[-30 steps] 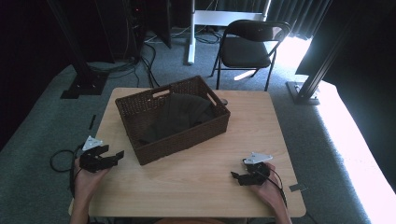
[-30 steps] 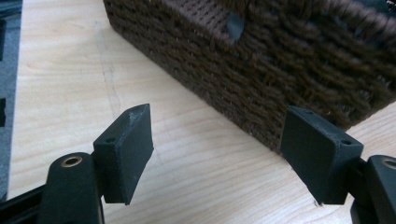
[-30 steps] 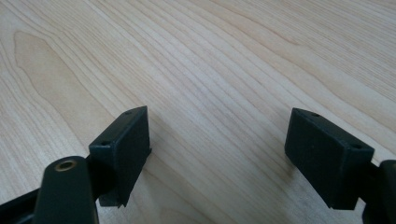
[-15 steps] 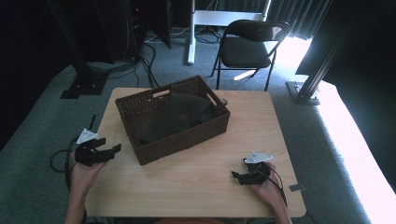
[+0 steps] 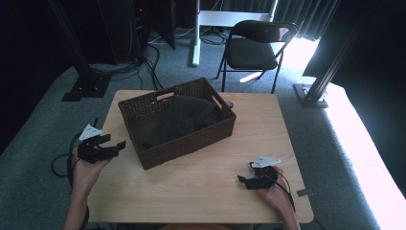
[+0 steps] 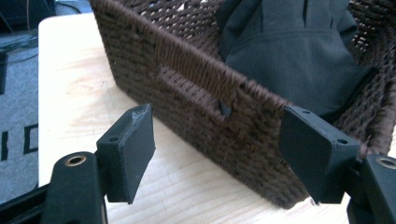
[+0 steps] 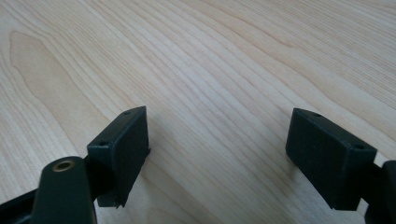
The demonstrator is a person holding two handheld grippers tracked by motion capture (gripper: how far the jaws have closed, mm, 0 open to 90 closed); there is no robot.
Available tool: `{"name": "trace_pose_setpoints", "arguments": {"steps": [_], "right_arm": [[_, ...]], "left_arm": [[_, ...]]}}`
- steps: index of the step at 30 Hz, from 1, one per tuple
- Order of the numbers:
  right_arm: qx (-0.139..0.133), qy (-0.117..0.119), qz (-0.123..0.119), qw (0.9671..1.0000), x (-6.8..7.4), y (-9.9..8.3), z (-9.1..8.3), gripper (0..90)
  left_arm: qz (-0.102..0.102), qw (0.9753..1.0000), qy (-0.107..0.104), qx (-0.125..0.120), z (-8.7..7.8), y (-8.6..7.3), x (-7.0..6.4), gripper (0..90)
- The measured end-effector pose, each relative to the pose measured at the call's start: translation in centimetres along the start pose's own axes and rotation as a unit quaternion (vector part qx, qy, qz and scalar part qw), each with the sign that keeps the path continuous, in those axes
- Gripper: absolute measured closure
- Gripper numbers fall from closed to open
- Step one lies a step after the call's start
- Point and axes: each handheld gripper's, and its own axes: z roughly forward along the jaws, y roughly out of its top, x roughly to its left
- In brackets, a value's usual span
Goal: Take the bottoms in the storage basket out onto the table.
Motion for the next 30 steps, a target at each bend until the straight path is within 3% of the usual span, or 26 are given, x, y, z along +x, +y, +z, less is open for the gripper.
{"name": "trace_pose_setpoints", "arguments": {"steps": [15,30], "right_arm": [[0.000,-0.006,0.004,1.0000,-0.7,-0.3,-0.3,21.0],[-0.004,-0.004,0.004,1.0000,-0.9,-0.5,-0.4,20.7]], "left_arm": [[0.027,0.9993,-0.022,-0.012,0.8,2.9,-0.4,27.4],[0.052,0.9978,-0.040,-0.008,2.6,5.2,-1.0,27.3]]}}
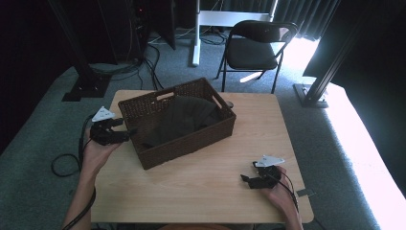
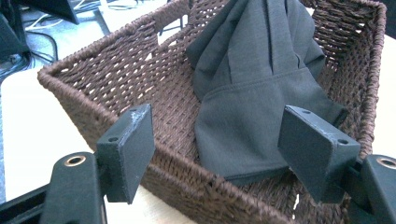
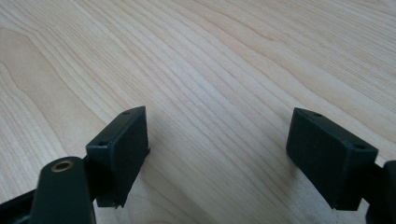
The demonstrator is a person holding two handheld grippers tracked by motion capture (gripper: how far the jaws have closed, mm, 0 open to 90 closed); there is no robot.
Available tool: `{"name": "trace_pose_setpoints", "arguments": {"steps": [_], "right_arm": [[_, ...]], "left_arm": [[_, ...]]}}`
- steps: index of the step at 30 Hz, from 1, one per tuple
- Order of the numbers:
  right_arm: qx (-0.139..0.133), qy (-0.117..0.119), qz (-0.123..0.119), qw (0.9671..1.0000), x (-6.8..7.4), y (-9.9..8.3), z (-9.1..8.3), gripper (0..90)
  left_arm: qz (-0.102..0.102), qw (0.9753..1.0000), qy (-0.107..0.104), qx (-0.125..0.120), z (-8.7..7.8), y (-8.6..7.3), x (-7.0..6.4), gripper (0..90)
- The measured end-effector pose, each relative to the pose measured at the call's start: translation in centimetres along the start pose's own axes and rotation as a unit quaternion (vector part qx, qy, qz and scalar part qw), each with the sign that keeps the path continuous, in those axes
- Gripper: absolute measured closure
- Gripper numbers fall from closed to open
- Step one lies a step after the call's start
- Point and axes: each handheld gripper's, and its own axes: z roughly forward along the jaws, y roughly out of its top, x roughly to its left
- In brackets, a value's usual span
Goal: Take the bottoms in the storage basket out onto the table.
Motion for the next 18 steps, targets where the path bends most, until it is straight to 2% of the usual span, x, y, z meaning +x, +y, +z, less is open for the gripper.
{"name": "trace_pose_setpoints", "arguments": {"steps": [18], "right_arm": [[0.002,0.007,-0.006,1.0000,-0.3,-0.2,-0.2,20.7]], "left_arm": [[0.004,0.9998,-0.021,0.001,1.4,1.5,0.6,27.3]]}}
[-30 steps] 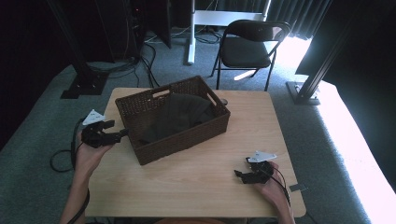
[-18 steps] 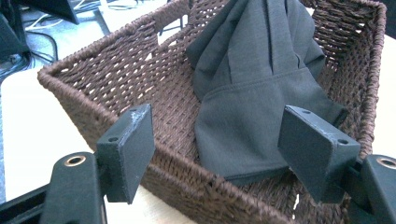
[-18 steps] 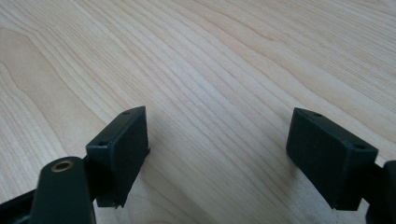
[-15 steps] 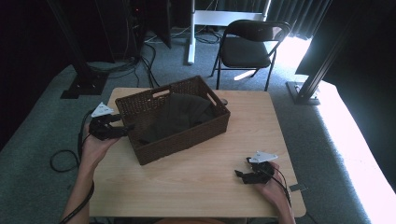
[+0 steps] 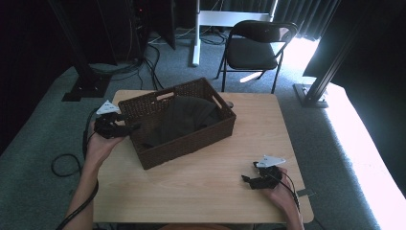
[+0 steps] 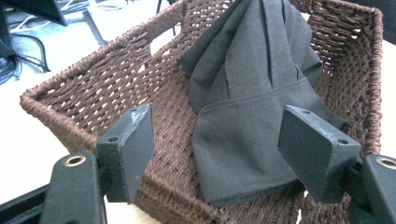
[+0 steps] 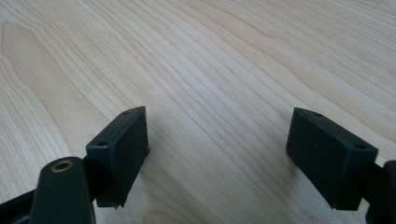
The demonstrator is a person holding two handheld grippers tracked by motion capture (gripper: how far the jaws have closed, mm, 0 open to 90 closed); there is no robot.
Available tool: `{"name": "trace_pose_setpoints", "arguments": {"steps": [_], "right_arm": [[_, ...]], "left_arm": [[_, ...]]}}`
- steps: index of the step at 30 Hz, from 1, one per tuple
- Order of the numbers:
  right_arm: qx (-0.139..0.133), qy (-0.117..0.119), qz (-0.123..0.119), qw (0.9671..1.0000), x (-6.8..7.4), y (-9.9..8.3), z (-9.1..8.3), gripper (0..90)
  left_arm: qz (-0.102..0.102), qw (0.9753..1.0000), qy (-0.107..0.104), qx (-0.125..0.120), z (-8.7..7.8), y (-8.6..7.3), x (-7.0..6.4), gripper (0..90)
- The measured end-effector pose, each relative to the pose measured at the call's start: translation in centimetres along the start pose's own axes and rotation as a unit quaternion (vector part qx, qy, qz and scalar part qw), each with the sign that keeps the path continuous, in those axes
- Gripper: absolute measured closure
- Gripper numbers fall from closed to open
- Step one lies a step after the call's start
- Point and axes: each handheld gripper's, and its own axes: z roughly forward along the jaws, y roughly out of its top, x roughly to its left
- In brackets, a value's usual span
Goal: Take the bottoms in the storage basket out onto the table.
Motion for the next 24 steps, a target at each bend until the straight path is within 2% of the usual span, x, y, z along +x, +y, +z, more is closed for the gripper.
{"name": "trace_pose_setpoints", "arguments": {"steps": [6,24], "right_arm": [[0.004,0.004,-0.004,1.0000,-0.3,0.0,-0.2,20.6],[0.000,0.003,-0.003,1.0000,-0.6,-0.3,-0.3,20.0]], "left_arm": [[0.015,0.9999,-0.003,0.001,0.4,0.7,-0.1,26.6],[0.035,0.9992,-0.017,0.007,2.2,2.3,-0.1,25.4]]}}
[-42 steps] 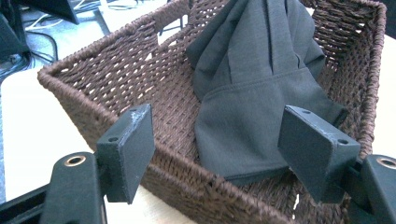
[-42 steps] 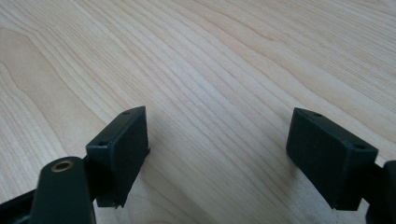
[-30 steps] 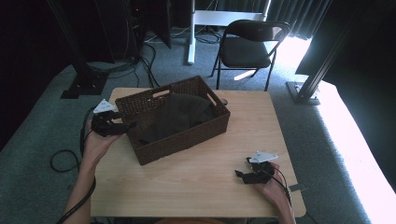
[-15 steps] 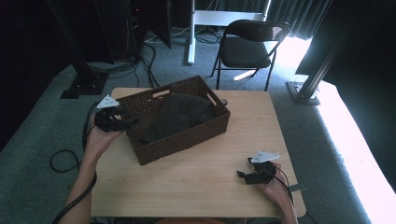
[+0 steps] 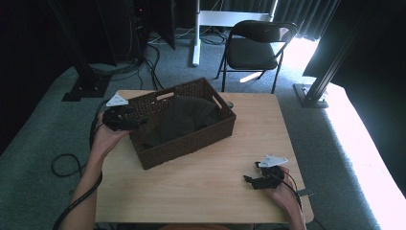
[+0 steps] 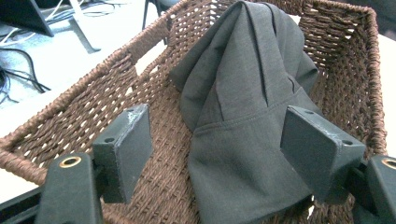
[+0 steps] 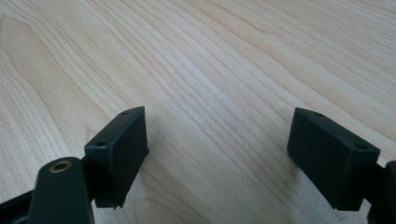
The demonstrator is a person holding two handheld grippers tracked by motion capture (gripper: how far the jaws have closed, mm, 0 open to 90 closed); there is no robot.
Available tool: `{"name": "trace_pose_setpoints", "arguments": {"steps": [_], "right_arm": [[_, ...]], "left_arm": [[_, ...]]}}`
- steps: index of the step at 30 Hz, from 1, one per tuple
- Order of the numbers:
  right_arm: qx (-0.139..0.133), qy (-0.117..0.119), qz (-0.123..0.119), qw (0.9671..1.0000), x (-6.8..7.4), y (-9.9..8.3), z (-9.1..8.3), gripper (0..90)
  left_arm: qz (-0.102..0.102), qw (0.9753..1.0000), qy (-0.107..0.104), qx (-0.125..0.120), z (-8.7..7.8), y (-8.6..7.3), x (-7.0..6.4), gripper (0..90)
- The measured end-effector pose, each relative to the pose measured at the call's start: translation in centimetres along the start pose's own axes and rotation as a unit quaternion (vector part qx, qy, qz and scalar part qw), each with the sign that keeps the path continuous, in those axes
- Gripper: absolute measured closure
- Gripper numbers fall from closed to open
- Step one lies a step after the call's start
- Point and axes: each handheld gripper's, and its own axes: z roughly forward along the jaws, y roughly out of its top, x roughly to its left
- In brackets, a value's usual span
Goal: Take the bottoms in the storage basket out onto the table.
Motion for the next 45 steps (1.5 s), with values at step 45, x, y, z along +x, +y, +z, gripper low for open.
{"name": "trace_pose_setpoints", "arguments": {"steps": [45], "right_arm": [[0.001,-0.013,0.013,0.9998,-0.1,-0.2,0.0,13.1]], "left_arm": [[0.005,0.9996,-0.010,0.024,4.5,2.6,-0.4,22.7]]}}
